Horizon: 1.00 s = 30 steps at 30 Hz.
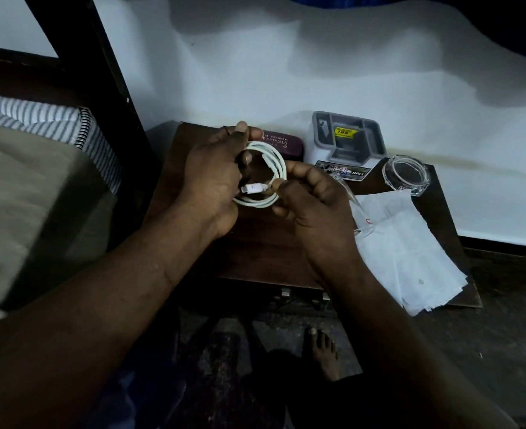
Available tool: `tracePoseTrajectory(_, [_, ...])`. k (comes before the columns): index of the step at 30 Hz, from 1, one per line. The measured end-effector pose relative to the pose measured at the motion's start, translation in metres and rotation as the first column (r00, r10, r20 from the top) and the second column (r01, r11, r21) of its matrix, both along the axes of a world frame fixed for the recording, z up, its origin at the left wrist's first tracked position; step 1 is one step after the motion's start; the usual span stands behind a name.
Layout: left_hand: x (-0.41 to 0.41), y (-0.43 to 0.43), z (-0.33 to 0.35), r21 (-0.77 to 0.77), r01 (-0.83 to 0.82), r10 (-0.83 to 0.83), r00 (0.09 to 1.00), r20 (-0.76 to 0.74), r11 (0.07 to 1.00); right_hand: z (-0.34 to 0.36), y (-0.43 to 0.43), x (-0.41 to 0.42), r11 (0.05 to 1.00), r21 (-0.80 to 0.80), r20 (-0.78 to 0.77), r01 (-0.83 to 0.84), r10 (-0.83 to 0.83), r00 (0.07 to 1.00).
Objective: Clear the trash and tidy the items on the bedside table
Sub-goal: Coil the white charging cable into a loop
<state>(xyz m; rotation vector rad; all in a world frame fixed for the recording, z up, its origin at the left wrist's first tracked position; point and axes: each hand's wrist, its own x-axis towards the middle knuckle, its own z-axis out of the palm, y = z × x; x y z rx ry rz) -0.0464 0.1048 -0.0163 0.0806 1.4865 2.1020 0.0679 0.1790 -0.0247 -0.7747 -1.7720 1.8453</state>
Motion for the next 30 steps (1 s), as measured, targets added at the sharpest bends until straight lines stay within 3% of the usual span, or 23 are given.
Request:
tracePoseTrajectory(6, [0.001, 0.001, -0.002, -0.026, 0.03, -0.033, 0.994, -0.107, 0.999, -0.002, -0.001, 0.0, 0.997, -0.003, 0.02, 0.075, -0.075, 0.997])
tracePoseTrajectory(10, [0.003, 0.001, -0.004, -0.05, 0.143, -0.147, 0.985, -0.086, 0.988, 0.0, 0.002, 0.0, 0.977, -0.151, 0.007, 0.151, -0.152, 0.988])
tracePoseTrajectory(16, [0.001, 0.003, -0.009, -0.042, 0.136, -0.137, 0.99, -0.044, 0.99, 0.002, 0.002, -0.001, 0.935, -0.331, -0.075, 0.128, -0.161, 0.984])
tracePoseTrajectory(19, [0.0, 0.003, -0.012, -0.077, 0.149, -0.158, 0.979, -0.13, 0.986, 0.002, 0.004, 0.0, 0.966, -0.235, -0.055, 0.107, -0.123, 0.991])
tracePoseTrajectory(22, [-0.002, 0.002, -0.013, -0.138, 0.211, -0.236, 0.951, -0.2, 0.968, 0.0, 0.007, 0.0, 0.991, -0.024, 0.018, 0.135, -0.134, 0.991])
tracePoseTrajectory(25, [-0.001, 0.002, -0.015, -0.165, 0.224, -0.26, 0.935, -0.24, 0.96, -0.002, 0.01, 0.0, 0.962, 0.191, 0.105, 0.196, -0.219, 0.97])
tracePoseTrajectory(30, [0.001, 0.003, -0.017, -0.248, 0.185, -0.266, 0.896, -0.355, 0.951, -0.002, 0.01, 0.0, 0.889, 0.362, 0.102, 0.282, -0.339, 0.935])
